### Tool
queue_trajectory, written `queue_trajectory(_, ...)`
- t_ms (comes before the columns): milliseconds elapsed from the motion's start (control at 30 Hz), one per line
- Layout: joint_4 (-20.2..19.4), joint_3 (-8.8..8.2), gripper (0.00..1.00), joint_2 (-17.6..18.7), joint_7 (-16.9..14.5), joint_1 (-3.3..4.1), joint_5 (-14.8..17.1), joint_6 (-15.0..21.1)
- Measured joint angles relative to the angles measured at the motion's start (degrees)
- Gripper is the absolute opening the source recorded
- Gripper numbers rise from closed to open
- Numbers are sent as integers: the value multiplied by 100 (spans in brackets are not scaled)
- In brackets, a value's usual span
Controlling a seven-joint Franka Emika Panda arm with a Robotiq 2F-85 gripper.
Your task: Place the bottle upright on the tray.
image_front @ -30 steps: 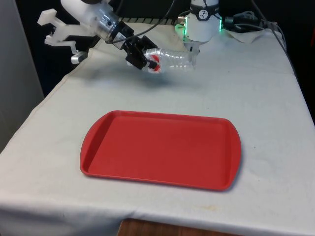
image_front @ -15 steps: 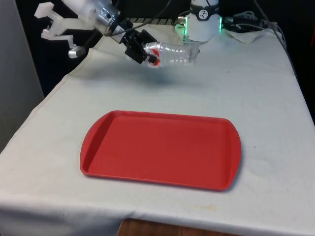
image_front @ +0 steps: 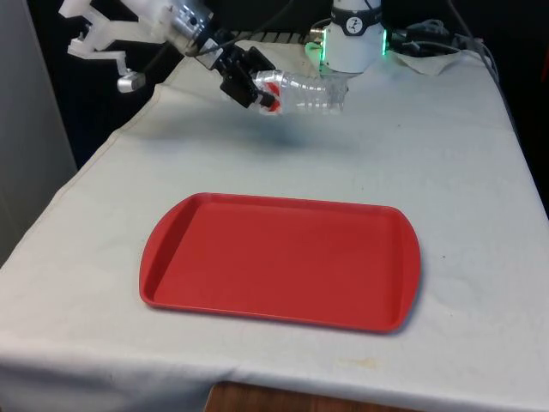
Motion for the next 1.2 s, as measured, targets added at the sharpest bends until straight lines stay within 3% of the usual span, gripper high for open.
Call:
queue_trajectory(567,-74,34,33,-298,350,178,-344,407)
queue_trajectory(1200,-155,195,33,-699,854,275,-825,888)
